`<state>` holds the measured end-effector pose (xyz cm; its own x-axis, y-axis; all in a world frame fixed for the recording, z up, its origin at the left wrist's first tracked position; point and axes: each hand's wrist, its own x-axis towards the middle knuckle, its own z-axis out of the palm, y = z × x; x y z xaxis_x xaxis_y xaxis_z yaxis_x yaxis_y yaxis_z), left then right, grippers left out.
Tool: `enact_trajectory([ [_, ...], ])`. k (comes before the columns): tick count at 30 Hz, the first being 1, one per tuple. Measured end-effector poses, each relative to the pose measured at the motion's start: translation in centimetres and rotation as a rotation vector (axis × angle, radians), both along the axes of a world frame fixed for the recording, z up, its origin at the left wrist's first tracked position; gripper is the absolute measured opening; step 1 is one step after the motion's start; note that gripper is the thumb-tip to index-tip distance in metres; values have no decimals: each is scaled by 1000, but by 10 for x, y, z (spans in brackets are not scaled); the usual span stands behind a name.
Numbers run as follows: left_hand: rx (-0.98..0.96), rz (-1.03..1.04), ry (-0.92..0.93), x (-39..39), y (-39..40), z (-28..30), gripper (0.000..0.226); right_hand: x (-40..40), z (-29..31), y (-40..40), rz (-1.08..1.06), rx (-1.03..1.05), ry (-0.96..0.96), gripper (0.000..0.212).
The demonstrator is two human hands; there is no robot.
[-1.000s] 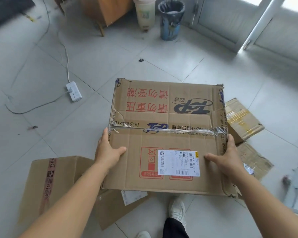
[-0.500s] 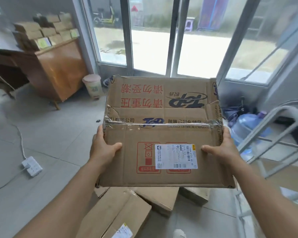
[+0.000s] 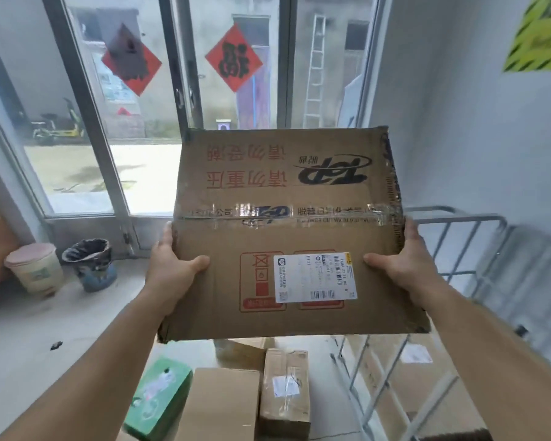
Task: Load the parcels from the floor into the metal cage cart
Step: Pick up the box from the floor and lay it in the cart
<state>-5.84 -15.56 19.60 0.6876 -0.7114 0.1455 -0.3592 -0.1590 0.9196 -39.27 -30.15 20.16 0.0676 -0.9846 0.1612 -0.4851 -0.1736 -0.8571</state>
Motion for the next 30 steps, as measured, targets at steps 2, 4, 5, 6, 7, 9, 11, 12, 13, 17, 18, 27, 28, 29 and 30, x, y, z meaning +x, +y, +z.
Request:
enact_trajectory([
  [2,-33,-59,14,-23,-23,15,78,-30,17,-8,-42,-39,-13,90],
  [4,-51,-103,15,-46,-46,27,78,-60,32,-16,-75,-71,-15,96],
  [5,-54,-124,18,-58,-58,32,78,-75,38,-20,-95,-76,-33,99],
  [6,-63,-147,15,-71,-69,38,78,-91,44,-24,-111,-85,-44,100],
  [7,-63,-165,12,-83,-80,42,79,-106,49,-27,-134,-85,-48,97],
  [9,-74,-204,-3,-108,-103,51,82,-138,56,-35,-172,-100,-54,88],
  [11,-82,-238,-30,-135,-127,57,80,-169,58,-42,-210,-111,-61,86],
  [12,-89,-258,-45,-150,-140,60,77,-185,58,-47,-233,-114,-62,87],
  [13,-93,-283,-49,-164,-153,62,74,-200,58,-50,-263,-110,-64,90],
  [17,-114,-374,-105,-226,-205,66,66,-262,56,-61,-375,-101,-100,101],
  [18,-113,-397,-114,-241,-216,66,66,-277,54,-62,-403,-103,-106,102],
  [27,-47,-633,-178,-371,-313,51,69,-392,22,-66,-652,6,-140,107],
  [28,-32,-664,-190,-383,-324,48,73,-402,17,-67,-678,19,-144,107],
  [29,-11,-692,-202,-394,-335,44,75,-410,11,-68,-702,34,-146,108],
  [30,2,-720,-213,-405,-347,39,76,-417,4,-69,-724,50,-148,108],
])
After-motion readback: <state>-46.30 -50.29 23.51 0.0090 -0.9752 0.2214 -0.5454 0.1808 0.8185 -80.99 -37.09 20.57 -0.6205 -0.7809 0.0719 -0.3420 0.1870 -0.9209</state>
